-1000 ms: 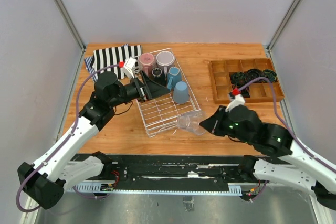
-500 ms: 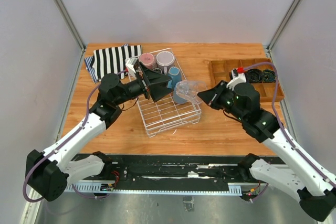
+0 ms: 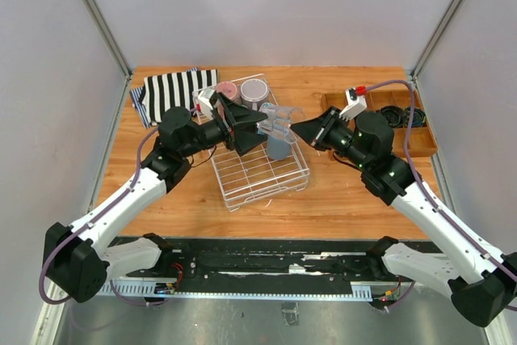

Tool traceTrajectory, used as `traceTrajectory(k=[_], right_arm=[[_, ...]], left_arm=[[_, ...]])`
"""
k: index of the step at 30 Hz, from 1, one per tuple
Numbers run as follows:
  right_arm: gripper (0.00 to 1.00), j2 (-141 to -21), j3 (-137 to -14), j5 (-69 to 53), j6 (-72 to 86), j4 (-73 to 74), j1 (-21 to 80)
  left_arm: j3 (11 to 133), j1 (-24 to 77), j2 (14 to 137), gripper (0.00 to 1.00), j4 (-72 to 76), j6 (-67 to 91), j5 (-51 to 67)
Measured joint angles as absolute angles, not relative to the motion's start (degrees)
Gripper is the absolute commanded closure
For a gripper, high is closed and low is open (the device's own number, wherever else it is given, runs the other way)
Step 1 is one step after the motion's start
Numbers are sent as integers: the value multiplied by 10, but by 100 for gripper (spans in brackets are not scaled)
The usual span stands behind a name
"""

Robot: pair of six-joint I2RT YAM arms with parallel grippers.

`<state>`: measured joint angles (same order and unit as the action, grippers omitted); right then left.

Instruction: Load the cups into the dish rack

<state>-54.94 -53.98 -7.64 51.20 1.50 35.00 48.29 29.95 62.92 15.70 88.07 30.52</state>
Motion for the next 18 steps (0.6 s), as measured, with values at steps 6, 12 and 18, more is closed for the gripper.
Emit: traceTrajectory(k=[6, 12, 18], right_arm=[[99, -575, -540, -106, 531, -23, 350], [99, -585, -540, -119, 550, -46, 349], [99, -585, -540, -130, 555, -60, 349]], left_arm=[[501, 300, 658, 0, 156, 878, 290], [507, 300, 669, 2, 171, 884, 272], [507, 299, 670, 6, 193, 898, 249]])
